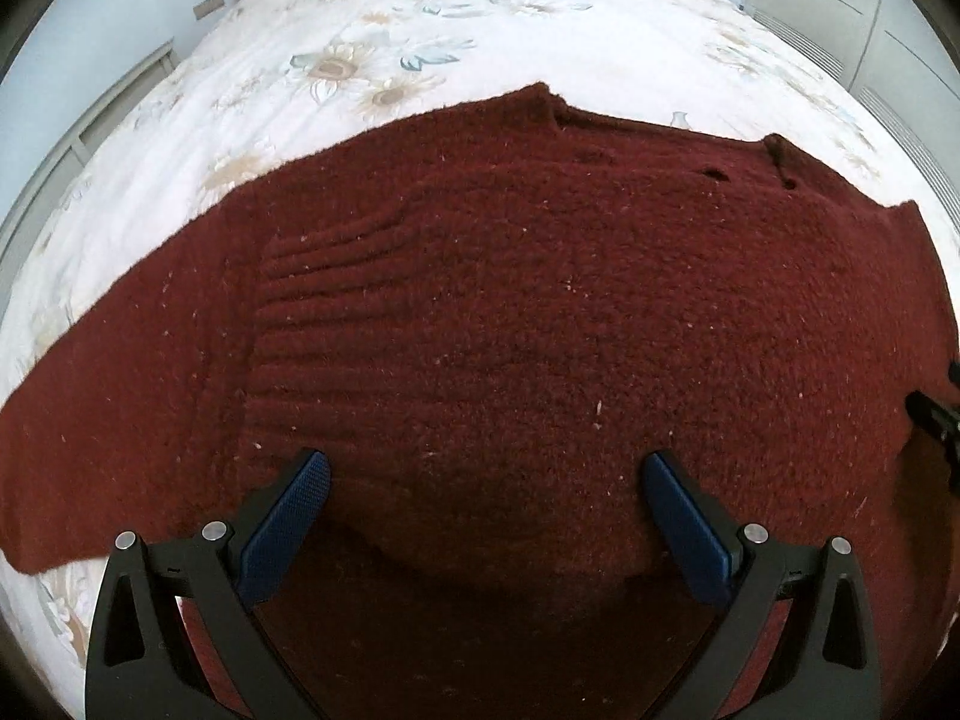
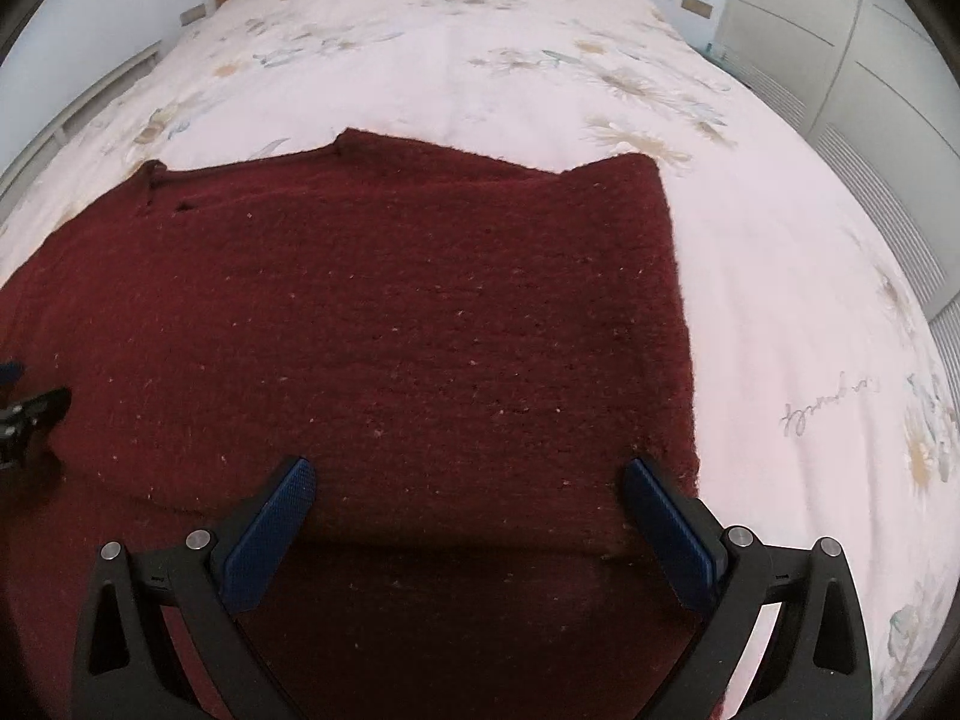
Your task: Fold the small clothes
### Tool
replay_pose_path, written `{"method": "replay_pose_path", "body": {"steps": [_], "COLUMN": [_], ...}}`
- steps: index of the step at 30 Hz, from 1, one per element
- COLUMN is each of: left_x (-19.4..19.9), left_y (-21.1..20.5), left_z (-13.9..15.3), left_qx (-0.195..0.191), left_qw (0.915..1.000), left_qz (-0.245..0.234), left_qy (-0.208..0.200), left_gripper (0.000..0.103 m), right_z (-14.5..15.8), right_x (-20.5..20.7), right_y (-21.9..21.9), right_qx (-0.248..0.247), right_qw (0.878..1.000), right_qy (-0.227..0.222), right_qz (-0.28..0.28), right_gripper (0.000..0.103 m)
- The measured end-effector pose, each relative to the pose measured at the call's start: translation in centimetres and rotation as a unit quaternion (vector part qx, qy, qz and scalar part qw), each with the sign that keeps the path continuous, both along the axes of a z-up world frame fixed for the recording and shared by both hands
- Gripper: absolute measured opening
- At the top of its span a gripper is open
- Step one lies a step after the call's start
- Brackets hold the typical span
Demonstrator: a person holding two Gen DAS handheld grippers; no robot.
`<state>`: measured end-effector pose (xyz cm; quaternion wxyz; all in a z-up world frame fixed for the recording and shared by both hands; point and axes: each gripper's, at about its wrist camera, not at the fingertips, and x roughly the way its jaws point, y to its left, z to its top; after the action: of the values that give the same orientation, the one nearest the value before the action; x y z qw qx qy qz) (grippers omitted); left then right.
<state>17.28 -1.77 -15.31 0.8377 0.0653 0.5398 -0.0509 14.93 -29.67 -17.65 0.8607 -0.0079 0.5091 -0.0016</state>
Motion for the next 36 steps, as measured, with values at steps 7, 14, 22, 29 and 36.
{"method": "replay_pose_path", "body": {"steps": [7, 14, 22, 29, 36], "left_x": [1.1, 0.2, -2.5, -5.8, -7.8], "left_y": [0.8, 6.6, 20.6, 33.1, 39.7], "left_z": [0.7, 4.7, 8.4, 6.4, 4.0], "left_qx": [-0.009, -0.064, -0.088, -0.109, -0.155], "left_qw": [0.9997, 0.996, 0.9618, 0.9015, 0.841], "left_qz": [-0.003, 0.061, 0.256, 0.419, 0.517], "left_qy": [0.021, 0.007, -0.043, -0.008, 0.034], "left_gripper": [0.102, 0.102, 0.102, 0.102, 0.102], "right_z": [1.3, 4.6, 7.4, 7.3, 5.7], "right_x": [-0.6, -2.8, -4.9, -5.5, -6.1], "right_y": [0.8, 0.0, -0.1, -0.1, -0.3], "right_qx": [0.007, 0.036, 0.043, 0.041, 0.038], "right_qw": [1.0, 0.999, 0.999, 0.999, 0.999], "right_qy": [0.004, -0.003, -0.025, -0.021, 0.007], "right_qz": [0.007, 0.003, -0.004, 0.0, -0.004], "right_gripper": [0.103, 0.103, 0.103, 0.103, 0.103]}}
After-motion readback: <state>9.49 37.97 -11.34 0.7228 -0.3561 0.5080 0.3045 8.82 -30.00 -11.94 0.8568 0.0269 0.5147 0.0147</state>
